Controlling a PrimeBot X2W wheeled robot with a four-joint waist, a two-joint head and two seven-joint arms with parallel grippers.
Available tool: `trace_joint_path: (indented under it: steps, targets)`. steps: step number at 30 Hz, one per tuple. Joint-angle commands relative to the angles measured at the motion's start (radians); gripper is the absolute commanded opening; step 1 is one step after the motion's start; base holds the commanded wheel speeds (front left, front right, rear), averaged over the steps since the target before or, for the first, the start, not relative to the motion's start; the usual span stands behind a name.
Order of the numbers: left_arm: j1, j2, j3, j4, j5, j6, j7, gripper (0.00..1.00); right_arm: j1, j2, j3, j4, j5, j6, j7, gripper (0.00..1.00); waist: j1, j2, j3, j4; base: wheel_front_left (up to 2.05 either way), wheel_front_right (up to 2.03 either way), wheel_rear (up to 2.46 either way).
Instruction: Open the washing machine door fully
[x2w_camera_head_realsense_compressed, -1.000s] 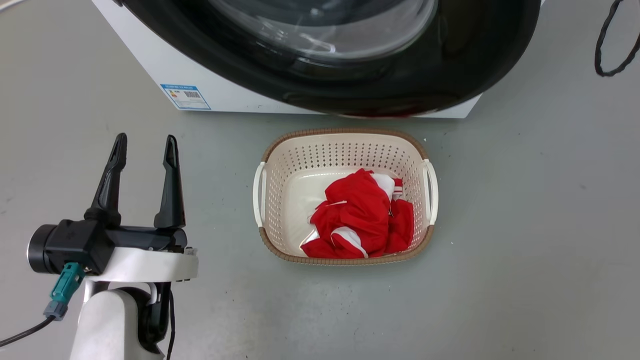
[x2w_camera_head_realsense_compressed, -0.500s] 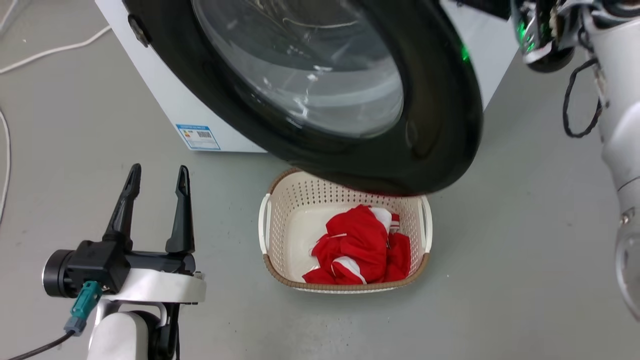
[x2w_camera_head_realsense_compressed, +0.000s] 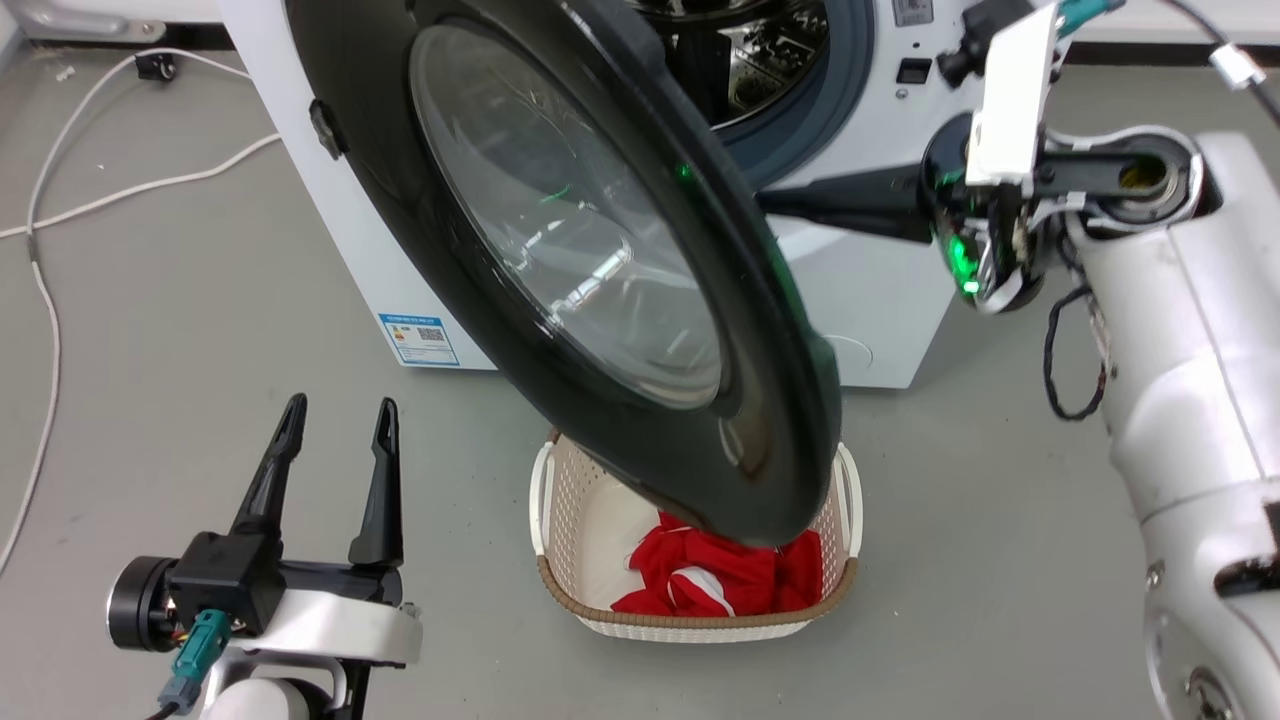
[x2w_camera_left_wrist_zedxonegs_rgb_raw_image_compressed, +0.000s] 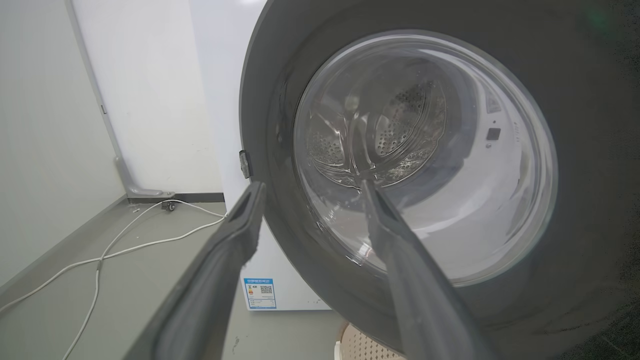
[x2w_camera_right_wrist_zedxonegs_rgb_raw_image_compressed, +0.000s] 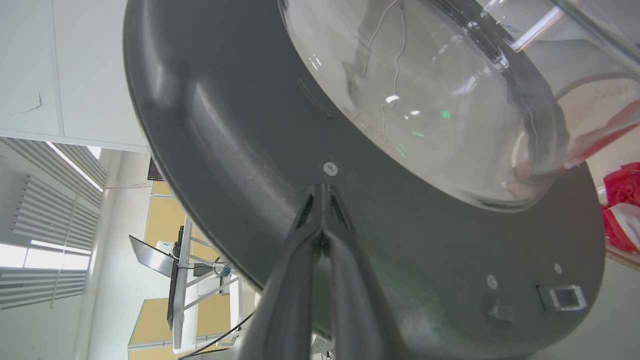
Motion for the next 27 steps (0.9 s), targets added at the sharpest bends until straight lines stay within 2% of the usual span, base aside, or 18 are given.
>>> trace_joint_path:
  steps: [1, 7, 11, 18, 27]
  targets:
    - [0.015, 0.002, -0.001, 0.002, 0.006, 0.000, -0.003, 1.00, 0.040, 0.010, 0.008, -0.022, 0.014, 0.000, 0.015, 0.00, 0.0001, -0.0001, -0.012, 0.006, 0.00, 0.00, 0.00]
    - [0.035, 0.002, -0.009, 0.010, 0.011, 0.000, -0.003, 1.00, 0.163, 0.014, 0.060, -0.130, 0.106, 0.000, 0.063, 0.00, 0.0001, -0.0001, -0.044, 0.030, 0.00, 0.00, 0.00]
    - [0.045, -0.001, -0.015, 0.013, 0.012, 0.000, -0.003, 1.00, 0.230, 0.013, 0.134, -0.186, 0.181, 0.000, 0.051, 0.00, 0.0001, -0.0001, -0.060, 0.045, 0.00, 0.00, 0.00]
    - [0.052, -0.004, -0.020, 0.012, 0.015, 0.000, -0.003, 1.00, 0.324, 0.013, 0.295, -0.282, 0.306, 0.000, -0.014, 0.00, 0.0001, -0.0001, -0.067, 0.069, 0.00, 0.00, 0.00]
    - [0.039, -0.001, -0.019, 0.005, 0.012, 0.000, -0.003, 1.00, 0.361, 0.012, 0.480, -0.363, 0.430, 0.000, -0.142, 0.00, 0.0001, -0.0001, -0.044, 0.093, 0.00, 0.00, 0.00]
